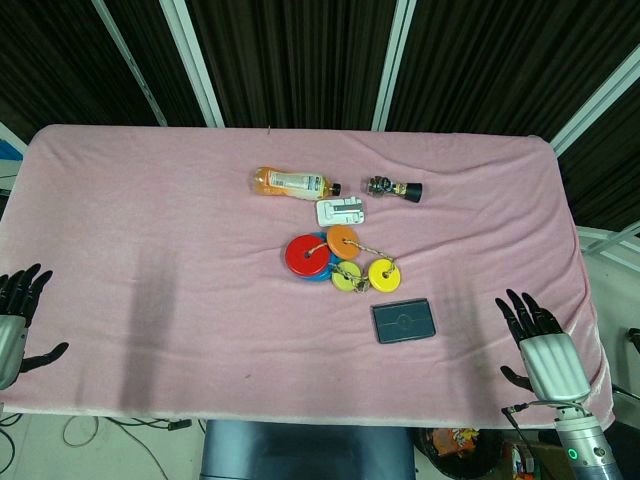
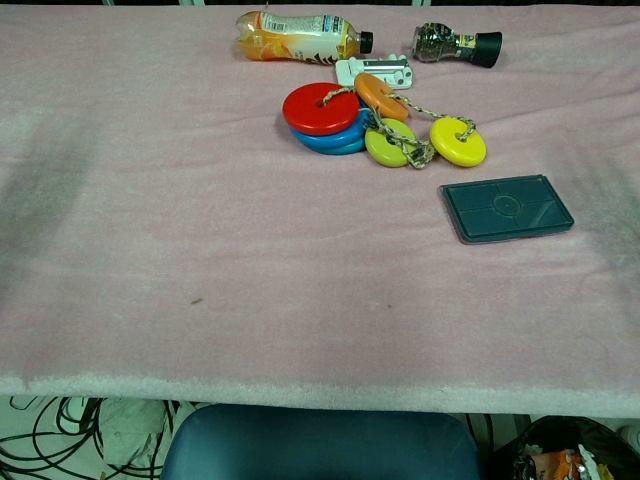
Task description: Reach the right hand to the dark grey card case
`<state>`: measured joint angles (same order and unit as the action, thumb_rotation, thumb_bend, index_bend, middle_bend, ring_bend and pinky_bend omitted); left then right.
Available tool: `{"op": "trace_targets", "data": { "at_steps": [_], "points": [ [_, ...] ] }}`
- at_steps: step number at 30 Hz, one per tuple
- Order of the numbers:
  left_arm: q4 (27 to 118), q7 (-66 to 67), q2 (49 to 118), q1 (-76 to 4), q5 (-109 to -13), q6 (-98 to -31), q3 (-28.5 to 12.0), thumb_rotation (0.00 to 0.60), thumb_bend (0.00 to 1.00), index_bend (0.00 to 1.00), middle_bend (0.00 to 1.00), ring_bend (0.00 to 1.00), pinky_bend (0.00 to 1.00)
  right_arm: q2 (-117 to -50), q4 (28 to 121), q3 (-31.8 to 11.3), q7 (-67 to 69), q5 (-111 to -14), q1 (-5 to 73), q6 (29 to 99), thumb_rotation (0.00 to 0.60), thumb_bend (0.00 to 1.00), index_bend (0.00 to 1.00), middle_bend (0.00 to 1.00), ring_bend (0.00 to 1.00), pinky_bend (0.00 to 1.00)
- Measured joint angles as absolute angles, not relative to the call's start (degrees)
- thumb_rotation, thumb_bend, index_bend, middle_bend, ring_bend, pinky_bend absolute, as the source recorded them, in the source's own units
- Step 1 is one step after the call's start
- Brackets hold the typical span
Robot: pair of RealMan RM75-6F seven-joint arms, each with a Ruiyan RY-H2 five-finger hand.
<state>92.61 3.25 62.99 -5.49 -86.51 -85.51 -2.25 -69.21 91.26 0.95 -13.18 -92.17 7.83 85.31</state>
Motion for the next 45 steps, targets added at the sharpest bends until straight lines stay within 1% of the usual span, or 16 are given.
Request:
{"op": "trace_targets", "data": {
  "at_steps": [15,18,19,22,27,30,33,37,45],
  "points": [
    [92.7,3.4,63.0,-5.2,-86.5,-86.0,-2.3,0.600,0.00,0.00,0.00,0.00,0.00,-68.8,93.0,0.5,-13.1,-92.5,8.4,83.7,0.600,0.04,0.00,0.00,0.00,0.21],
    [92.7,3.3,63.0,-5.2,-86.5,-86.0,-2.3,0.600,0.00,0.00,0.00,0.00,0.00,-68.4,94.8,0.4,-13.4,-92.4,9.2,82.2,0.600,0.04,0.00,0.06,0.05,0.21],
    [92.7,3.3,63.0,-5.2,-86.5,-86.0,-2.3,0.600,0.00,0.00,0.00,0.00,0.00,-68.2,95.7,0.2,-13.5,-92.3,9.6,81.3,0.600,0.04,0.00,0.10,0.07,0.21],
    [92.7,3.2,63.0,-5.3,-86.5,-85.9,-2.4,0.600,0.00,0.00,0.00,0.00,0.00,-67.9,97.9,-0.4,-14.0,-91.8,11.2,78.8,0.600,0.06,0.04,0.17,0.12,0.21],
    [92.8,2.8,62.9,-5.3,-86.4,-85.8,-2.4,0.600,0.00,0.00,0.00,0.00,0.00,-68.4,100.5,-1.9,-15.6,-89.5,14.4,73.3,0.600,0.08,0.07,0.21,0.14,0.21],
    [92.8,2.6,62.8,-5.4,-86.4,-85.7,-2.5,0.600,0.00,0.00,0.00,0.00,0.00,-69.7,101.4,-3.1,-17.3,-86.5,17.0,68.8,0.600,0.09,0.08,0.23,0.15,0.21],
    [92.8,2.3,62.8,-5.4,-86.3,-85.6,-2.5,0.600,0.00,0.00,0.00,0.00,0.00,-72.0,101.6,-4.3,-20.0,-82.6,19.7,64.5,0.600,0.12,0.08,0.23,0.15,0.21],
    [92.7,1.9,62.7,-5.5,-86.1,-85.4,-2.5,0.600,0.00,0.00,0.00,0.00,0.00,-76.2,100.4,-5.6,-23.9,-77.1,23.0,60.1,0.600,0.13,0.08,0.23,0.15,0.21],
    [93.0,1.3,62.5,-5.6,-85.6,-84.9,-2.7,0.600,0.00,0.00,0.00,0.00,0.00,-82.8,94.9,-7.5,-27.2,-69.9,27.4,56.1,0.600,0.16,0.08,0.23,0.15,0.21]
  ]
}}
